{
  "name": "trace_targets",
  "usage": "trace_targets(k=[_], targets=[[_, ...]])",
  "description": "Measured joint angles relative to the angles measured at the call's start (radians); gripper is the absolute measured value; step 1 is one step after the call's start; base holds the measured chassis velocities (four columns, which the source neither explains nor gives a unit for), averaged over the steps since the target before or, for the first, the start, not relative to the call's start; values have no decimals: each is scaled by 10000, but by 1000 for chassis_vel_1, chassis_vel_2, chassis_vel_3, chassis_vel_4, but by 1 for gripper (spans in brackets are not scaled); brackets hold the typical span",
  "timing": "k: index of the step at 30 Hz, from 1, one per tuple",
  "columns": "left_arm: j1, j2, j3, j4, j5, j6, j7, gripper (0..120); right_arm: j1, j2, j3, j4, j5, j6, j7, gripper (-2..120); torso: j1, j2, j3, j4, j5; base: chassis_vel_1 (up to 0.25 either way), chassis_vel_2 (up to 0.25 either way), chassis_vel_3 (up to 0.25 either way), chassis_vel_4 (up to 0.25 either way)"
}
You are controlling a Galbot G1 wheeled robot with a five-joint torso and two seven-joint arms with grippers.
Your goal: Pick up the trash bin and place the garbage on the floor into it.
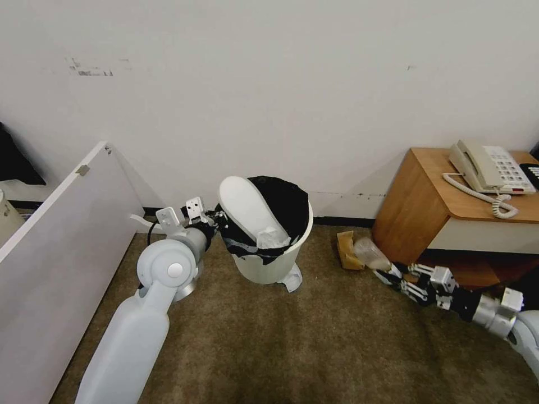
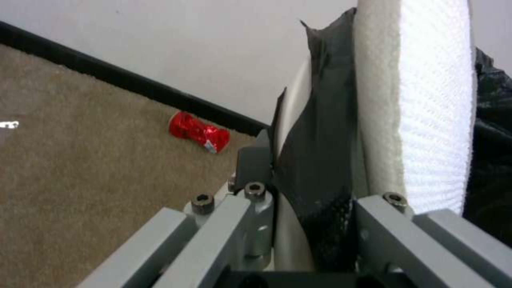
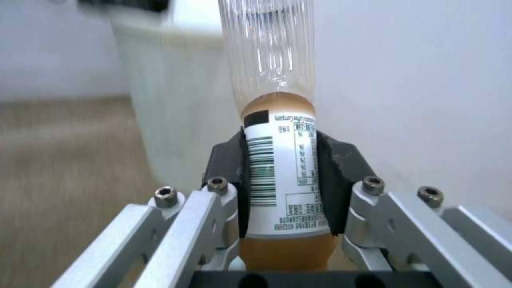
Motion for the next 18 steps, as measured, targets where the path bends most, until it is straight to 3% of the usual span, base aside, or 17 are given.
trace_targets(k=[11,18], targets=[[104,-15,164,27,-72,0,65,4,139,-10,-6,1630,1209,-429,932,25,0,0,0,0,1,0,0,0,0],[180,-21,565,139,-121,0,309,4,450,-203,-14,2606,2368,-684,1335,25,0,0,0,0,1,0,0,0,0]])
